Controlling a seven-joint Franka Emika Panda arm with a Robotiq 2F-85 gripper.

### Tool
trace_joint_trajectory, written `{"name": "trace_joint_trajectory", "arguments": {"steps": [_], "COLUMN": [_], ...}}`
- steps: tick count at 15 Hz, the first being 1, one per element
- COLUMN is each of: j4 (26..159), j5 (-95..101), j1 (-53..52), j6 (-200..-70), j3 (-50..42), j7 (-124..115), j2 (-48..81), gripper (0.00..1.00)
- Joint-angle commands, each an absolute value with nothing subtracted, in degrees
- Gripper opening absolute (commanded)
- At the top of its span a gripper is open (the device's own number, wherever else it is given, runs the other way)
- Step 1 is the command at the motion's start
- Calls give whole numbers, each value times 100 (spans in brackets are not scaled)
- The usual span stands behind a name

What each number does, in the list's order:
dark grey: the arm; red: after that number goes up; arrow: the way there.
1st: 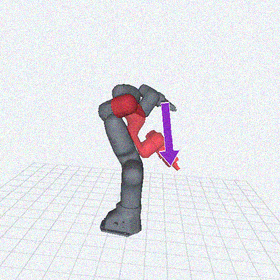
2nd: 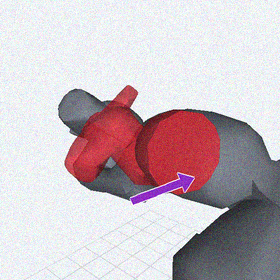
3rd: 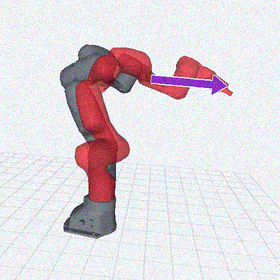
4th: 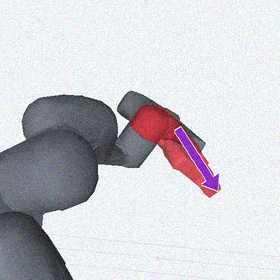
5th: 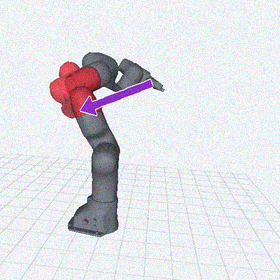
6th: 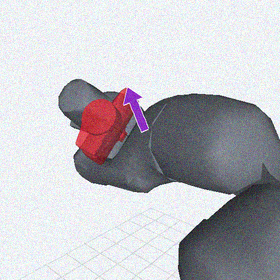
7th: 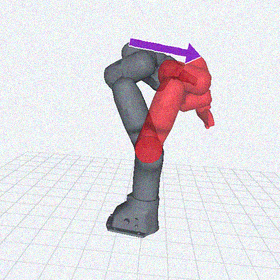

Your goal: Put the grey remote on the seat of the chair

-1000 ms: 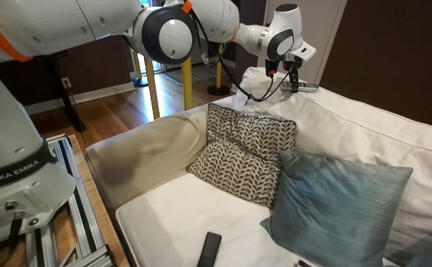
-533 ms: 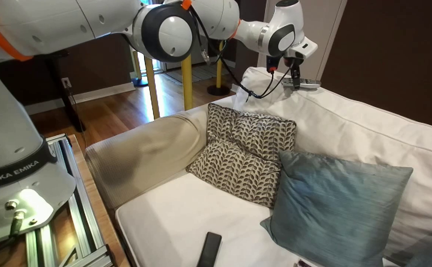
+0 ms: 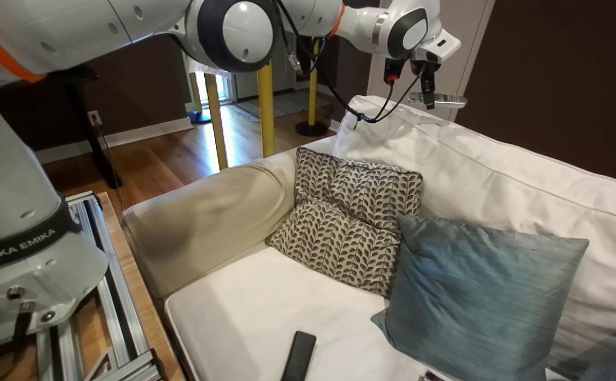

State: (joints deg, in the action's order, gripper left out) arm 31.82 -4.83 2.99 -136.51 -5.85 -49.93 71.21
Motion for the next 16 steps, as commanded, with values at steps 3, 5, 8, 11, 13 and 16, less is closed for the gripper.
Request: {"name": "trace_joint_trajectory", "arguments": {"steps": [3, 5, 8, 11, 13, 16], "j4": [3666, 3884, 4335, 5007, 5502, 6147], "j5": [-485, -483, -461, -480, -520, -509], "j1": [261, 254, 219, 169, 150, 110], "j6": [-13527, -13577, -13665, -13822, -13914, -14065], "j3": [-710, -752, -856, -899, -858, -882], "j7": [-5485, -5613, -5796, -5903, -5919, -6032], "j2": [6639, 6469, 6168, 5763, 5449, 5040], "gripper": [29, 29, 29, 29, 29, 29]}}
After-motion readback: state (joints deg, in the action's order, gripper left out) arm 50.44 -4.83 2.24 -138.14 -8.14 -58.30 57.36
